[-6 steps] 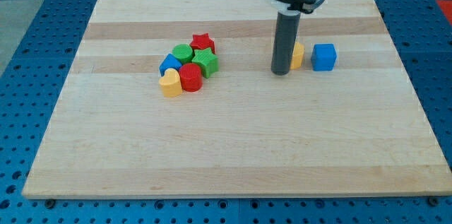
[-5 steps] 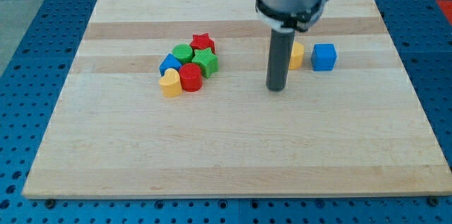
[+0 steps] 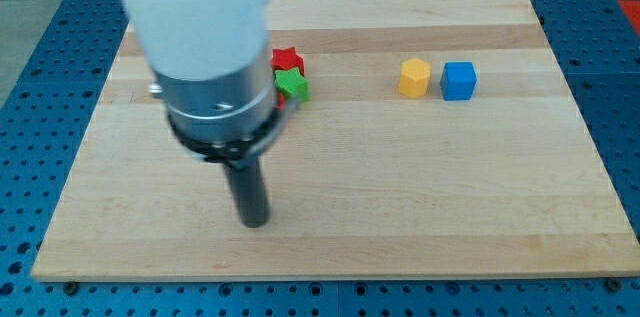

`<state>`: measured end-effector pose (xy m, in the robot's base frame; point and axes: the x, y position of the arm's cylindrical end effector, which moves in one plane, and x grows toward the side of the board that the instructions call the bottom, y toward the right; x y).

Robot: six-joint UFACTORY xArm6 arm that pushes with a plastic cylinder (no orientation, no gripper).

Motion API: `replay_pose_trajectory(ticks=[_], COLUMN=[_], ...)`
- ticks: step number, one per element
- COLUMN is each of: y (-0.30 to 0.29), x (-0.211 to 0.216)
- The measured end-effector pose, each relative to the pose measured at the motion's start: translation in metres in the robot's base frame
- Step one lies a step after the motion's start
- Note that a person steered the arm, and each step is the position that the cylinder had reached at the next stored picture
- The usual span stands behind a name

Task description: Move your arm to the left center of the board

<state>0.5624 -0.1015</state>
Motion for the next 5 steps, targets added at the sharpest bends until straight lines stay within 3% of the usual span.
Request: replay_pose_trajectory(ticks=[2,4,5], y=[-0.120,-0.163,-0.148], x=[-0.059,-0.107,-0.148])
